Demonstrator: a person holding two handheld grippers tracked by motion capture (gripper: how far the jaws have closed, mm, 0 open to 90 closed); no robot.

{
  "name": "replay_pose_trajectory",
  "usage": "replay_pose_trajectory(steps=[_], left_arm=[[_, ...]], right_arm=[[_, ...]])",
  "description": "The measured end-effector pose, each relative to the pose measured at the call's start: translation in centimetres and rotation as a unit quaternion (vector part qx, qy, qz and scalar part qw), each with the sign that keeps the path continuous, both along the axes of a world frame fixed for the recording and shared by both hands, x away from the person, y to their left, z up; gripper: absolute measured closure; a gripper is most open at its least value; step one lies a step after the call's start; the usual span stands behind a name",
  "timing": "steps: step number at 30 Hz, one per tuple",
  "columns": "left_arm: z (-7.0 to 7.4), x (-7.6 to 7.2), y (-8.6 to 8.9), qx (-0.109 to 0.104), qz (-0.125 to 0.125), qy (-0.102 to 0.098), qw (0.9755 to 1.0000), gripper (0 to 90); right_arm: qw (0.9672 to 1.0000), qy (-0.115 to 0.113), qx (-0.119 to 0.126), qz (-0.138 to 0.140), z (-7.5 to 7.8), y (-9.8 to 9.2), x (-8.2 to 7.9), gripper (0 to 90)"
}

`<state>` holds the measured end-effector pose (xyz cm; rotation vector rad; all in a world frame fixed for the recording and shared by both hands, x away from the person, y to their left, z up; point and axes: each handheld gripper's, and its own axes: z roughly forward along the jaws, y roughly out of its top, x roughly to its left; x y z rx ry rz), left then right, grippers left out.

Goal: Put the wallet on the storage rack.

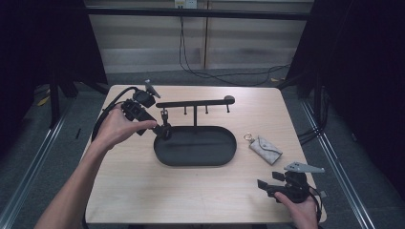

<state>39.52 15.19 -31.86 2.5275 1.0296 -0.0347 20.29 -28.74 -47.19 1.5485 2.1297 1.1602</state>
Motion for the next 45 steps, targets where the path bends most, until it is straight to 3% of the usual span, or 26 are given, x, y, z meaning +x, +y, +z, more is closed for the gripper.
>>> replay_pose_trajectory(steps=[5, 7, 9, 12, 15, 17, 24, 28, 29, 30, 32, 35, 37, 45], left_arm=[[-0.4, -0.7, 1.0, -0.013, 0.011, -0.011, 0.9998, 23.7], [-0.6, -1.1, 1.3, -0.018, -0.002, -0.007, 0.9998, 20.5], [-0.6, -1.7, 1.6, -0.032, 0.014, -0.025, 0.9991, 22.4], [-1.1, -2.2, 1.9, -0.052, 0.003, -0.019, 0.9984, 17.9], [-1.7, -2.6, 2.2, -0.057, -0.002, -0.024, 0.9981, 18.6], [-1.9, -3.0, 2.7, -0.067, -0.003, -0.045, 0.9967, 18.9], [-3.3, -4.4, 3.5, -0.058, -0.009, -0.054, 0.9968, 20.2], [-3.8, -5.2, 4.0, -0.070, -0.021, -0.067, 0.9951, 20.2], [-4.2, -5.7, 4.5, -0.088, -0.027, -0.075, 0.9930, 20.0], [-4.5, -6.1, 4.7, -0.105, -0.015, -0.073, 0.9917, 20.0], [-5.0, -6.6, 5.2, -0.106, -0.017, -0.077, 0.9912, 20.0], [-5.7, -7.3, 6.0, -0.112, -0.002, -0.083, 0.9903, 19.9], [-6.1, -7.8, 6.5, -0.121, 0.013, -0.091, 0.9884, 19.9], [-8.3, -10.0, 7.2, -0.138, 0.003, -0.093, 0.9860, 19.7]], right_arm=[[1.0000, 0.001, -0.003, 0.003, 0.0, 0.0, -0.1, 25.3], [1.0000, 0.000, -0.002, 0.004, 0.0, 0.0, -0.1, 25.2], [1.0000, 0.000, 0.000, 0.001, 0.0, 0.0, -0.1, 25.2], [1.0000, 0.001, 0.000, 0.003, 0.0, 0.0, -0.1, 25.2], [1.0000, 0.003, -0.003, 0.004, 0.0, 0.0, -0.1, 25.2], [1.0000, 0.003, -0.002, 0.004, 0.0, 0.0, -0.1, 25.2], [1.0000, 0.004, -0.001, 0.004, 0.0, 0.0, -0.1, 25.0], [1.0000, 0.005, -0.001, 0.002, 0.0, 0.0, -0.1, 23.9], [1.0000, 0.004, -0.001, 0.002, 0.0, -0.1, -0.1, 23.9], [1.0000, 0.004, -0.001, 0.002, 0.0, -0.1, -0.1, 23.8], [1.0000, 0.006, -0.001, 0.001, 0.0, -0.1, -0.1, 23.6], [1.0000, 0.007, -0.001, 0.002, -0.1, 0.0, 0.0, 23.6], [1.0000, 0.008, -0.001, 0.001, -0.1, 0.0, 0.0, 23.6], [1.0000, 0.006, 0.000, 0.001, 0.0, -0.1, -0.1, 23.6]])
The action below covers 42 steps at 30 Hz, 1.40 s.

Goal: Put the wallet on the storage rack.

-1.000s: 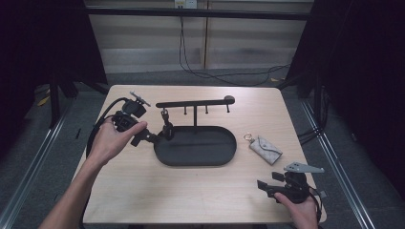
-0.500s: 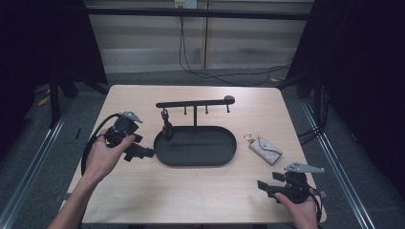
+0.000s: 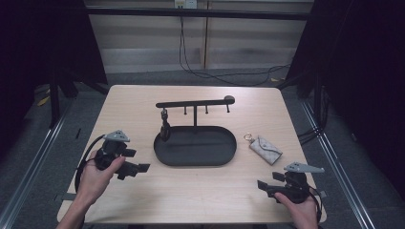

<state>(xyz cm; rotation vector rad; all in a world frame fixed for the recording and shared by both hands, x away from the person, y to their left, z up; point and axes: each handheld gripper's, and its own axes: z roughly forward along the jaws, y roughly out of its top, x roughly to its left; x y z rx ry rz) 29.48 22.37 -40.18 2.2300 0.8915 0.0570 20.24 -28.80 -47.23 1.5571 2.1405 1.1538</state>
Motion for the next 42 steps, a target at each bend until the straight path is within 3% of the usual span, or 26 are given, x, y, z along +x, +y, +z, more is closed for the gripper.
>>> replay_pose_trajectory(steps=[8, 12, 17, 19, 20, 23, 29, 32, 38, 42], left_arm=[[-1.9, -2.0, 0.6, -0.014, 0.000, -0.003, 0.9999, 19.7], [-3.5, -3.5, 1.0, -0.011, 0.012, -0.009, 0.9998, 19.7], [-4.7, -5.0, 1.8, -0.026, 0.036, -0.009, 0.9990, 19.7], [-5.2, -5.7, 2.1, -0.029, 0.054, -0.020, 0.9979, 19.7], [-5.8, -6.1, 2.2, -0.032, 0.049, -0.009, 0.9983, 19.5], [-6.1, -6.3, 2.3, -0.034, 0.039, 0.002, 0.9986, 18.0], [-6.4, -7.0, 1.9, -0.032, 0.010, -0.007, 0.9994, 18.0], [-6.1, -7.1, 2.2, -0.059, 0.016, -0.018, 0.9980, 18.0], [-6.4, -7.0, 2.4, -0.070, 0.030, -0.006, 0.9971, 18.1], [-6.4, -7.1, 1.9, -0.071, 0.023, -0.005, 0.9972, 17.3]], right_arm=[[1.0000, 0.001, 0.003, -0.004, 0.0, 0.0, 0.0, 23.6], [1.0000, 0.003, 0.004, -0.006, 0.0, -0.1, 0.1, 23.5], [0.9999, 0.004, 0.006, -0.008, 0.0, -0.1, 0.1, 23.4], [0.9999, 0.004, 0.009, -0.008, 0.0, -0.2, 0.2, 23.3], [0.9999, 0.005, 0.012, -0.008, 0.0, -0.3, 0.2, 23.3], [0.9999, 0.007, 0.012, -0.009, 0.0, -0.4, 0.3, 22.9], [0.9998, 0.010, 0.018, -0.009, 0.4, -0.3, 0.8, 19.9], [0.9998, 0.014, 0.014, -0.008, 0.5, -0.3, 1.1, 17.8], [0.9998, 0.019, 0.007, -0.007, 0.9, -0.6, 2.0, 16.6], [0.9997, 0.022, 0.001, -0.001, 1.3, -0.6, 2.8, 15.8]])
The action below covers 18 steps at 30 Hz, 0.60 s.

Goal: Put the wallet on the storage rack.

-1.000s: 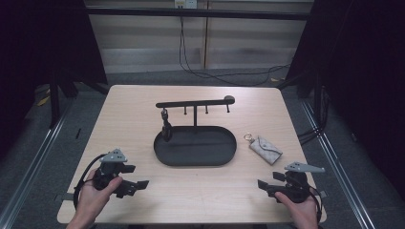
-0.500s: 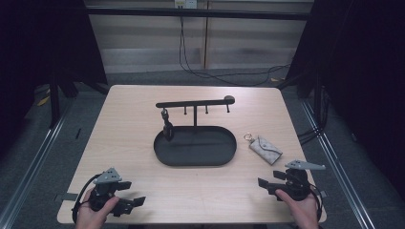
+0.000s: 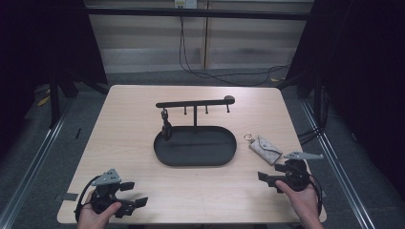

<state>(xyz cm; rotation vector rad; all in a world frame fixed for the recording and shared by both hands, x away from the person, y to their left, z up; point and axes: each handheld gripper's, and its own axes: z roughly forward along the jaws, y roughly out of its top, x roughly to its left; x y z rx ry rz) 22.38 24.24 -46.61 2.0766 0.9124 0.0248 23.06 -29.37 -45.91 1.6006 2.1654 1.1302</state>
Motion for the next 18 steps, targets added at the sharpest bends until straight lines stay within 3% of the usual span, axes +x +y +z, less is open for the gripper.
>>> replay_pose_trajectory(steps=[7, 18], left_arm=[[0.0, 0.1, 0.0, 0.002, 0.001, 0.001, 1.0000, 17.3], [0.1, 0.0, 0.0, 0.006, -0.004, 0.006, 1.0000, 18.0]], right_arm=[[0.9999, 0.008, -0.008, 0.006, 0.7, 0.0, 1.0, 17.7], [0.9979, 0.051, -0.036, 0.017, 2.6, 0.0, 4.0, 18.1]])
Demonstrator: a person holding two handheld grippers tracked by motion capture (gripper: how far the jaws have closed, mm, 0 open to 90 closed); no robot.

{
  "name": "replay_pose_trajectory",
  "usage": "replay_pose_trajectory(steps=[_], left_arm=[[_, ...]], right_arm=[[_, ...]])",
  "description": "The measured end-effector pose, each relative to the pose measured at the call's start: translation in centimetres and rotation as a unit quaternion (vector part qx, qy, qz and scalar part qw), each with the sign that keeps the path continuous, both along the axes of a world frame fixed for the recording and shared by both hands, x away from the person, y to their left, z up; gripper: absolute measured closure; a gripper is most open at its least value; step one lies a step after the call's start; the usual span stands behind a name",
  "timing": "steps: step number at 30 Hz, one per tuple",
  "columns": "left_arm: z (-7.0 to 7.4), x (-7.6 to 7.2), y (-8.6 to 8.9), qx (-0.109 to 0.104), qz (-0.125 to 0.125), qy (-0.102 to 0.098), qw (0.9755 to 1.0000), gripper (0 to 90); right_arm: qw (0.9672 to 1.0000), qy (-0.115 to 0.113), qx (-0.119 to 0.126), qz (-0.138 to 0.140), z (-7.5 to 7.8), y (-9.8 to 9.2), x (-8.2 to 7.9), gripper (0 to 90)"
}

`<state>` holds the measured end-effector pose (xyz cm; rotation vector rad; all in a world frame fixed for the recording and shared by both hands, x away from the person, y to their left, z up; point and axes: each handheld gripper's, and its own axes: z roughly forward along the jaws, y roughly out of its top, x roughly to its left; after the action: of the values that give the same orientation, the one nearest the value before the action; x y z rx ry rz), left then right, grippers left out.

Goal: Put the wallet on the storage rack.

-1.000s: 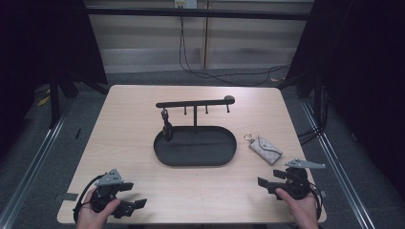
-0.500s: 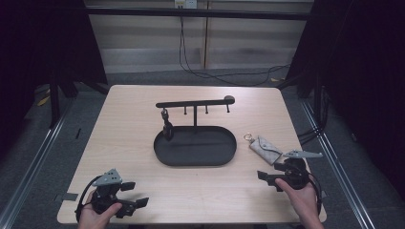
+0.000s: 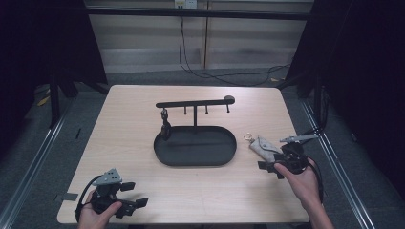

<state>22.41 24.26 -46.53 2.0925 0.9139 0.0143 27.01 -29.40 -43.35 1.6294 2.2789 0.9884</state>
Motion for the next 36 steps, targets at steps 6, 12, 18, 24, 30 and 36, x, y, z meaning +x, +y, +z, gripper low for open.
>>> replay_pose_trajectory(steps=[6, 12, 18, 24, 30, 36], left_arm=[[0.1, -0.1, -0.1, 0.002, 0.000, -0.004, 1.0000, 18.2], [0.1, -0.2, -0.1, 0.004, -0.003, -0.003, 1.0000, 18.3], [0.3, -0.4, -0.2, 0.000, -0.009, -0.006, 0.9999, 18.3], [0.3, -0.4, -0.2, 0.001, -0.007, -0.007, 1.0000, 18.3], [0.3, -0.3, -0.1, 0.001, -0.007, -0.007, 0.9999, 18.3], [0.3, -0.4, -0.1, 0.001, -0.010, -0.006, 0.9999, 18.5]], right_arm=[[0.9998, 0.014, -0.009, -0.008, 0.7, -0.4, 1.4, 20.2], [0.9989, 0.033, -0.033, -0.004, 1.2, -0.7, 2.8, 20.7], [0.9975, 0.046, -0.054, 0.003, 1.8, -0.9, 4.1, 17.7], [0.9945, 0.070, -0.075, 0.024, 1.9, -0.7, 5.7, 17.2], [0.9911, 0.087, -0.097, 0.026, 2.0, -0.6, 7.0, 19.7], [0.9871, 0.107, -0.114, 0.035, 2.3, -0.4, 8.2, 20.8]])
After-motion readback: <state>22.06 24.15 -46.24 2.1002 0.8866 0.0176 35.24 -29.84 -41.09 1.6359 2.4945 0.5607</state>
